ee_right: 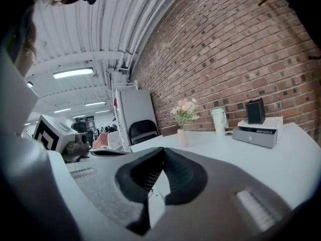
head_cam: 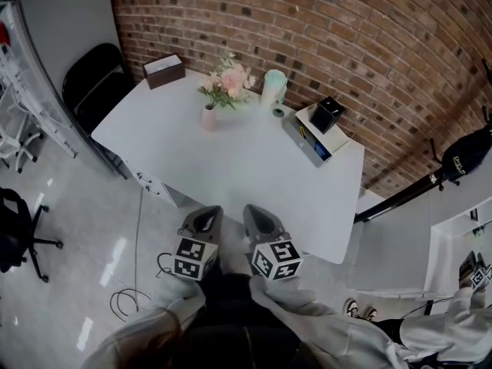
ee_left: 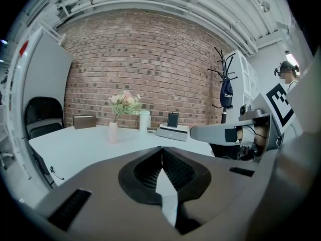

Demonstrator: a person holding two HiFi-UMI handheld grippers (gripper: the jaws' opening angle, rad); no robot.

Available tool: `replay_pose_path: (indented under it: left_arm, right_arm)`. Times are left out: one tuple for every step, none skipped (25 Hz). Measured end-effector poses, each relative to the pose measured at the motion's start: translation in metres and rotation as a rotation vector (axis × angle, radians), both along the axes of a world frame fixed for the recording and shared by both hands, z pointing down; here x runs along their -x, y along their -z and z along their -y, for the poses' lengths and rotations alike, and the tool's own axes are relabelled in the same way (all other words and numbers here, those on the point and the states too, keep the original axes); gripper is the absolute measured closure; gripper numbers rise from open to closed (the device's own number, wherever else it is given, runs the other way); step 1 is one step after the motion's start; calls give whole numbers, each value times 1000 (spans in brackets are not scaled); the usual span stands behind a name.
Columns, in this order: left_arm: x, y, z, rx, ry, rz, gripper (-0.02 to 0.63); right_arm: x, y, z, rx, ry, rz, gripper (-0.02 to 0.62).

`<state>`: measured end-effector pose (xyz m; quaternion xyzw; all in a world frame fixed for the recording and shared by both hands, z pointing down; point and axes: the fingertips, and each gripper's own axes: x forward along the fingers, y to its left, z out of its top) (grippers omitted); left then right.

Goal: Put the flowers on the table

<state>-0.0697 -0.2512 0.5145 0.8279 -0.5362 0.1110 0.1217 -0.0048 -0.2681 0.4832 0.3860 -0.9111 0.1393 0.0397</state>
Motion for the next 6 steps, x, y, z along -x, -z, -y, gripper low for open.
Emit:
replay_pose_path:
  left_arm:
    - [0,0,2,-3,3,3,600]
    - [1,0,3,-4,6,5,600]
    - [1,0,3,-3,7,5,600]
    - [1,0,4,-2,7,2,600]
    - [0,0,4,1,7,-2,600]
    - [0,-1,4,4,7,-6,600]
  right_arm:
    - [-2,0,2,0,-5,1,597]
    - [-5,1,3,0,-10,4,597]
    - [-7,1,4,1,-15,7,597]
    - [-8,2,5,2,-20,10,597]
    - [-10,2,5,3,-24,12,597]
    - [-12,3,6,3,-28,15,597]
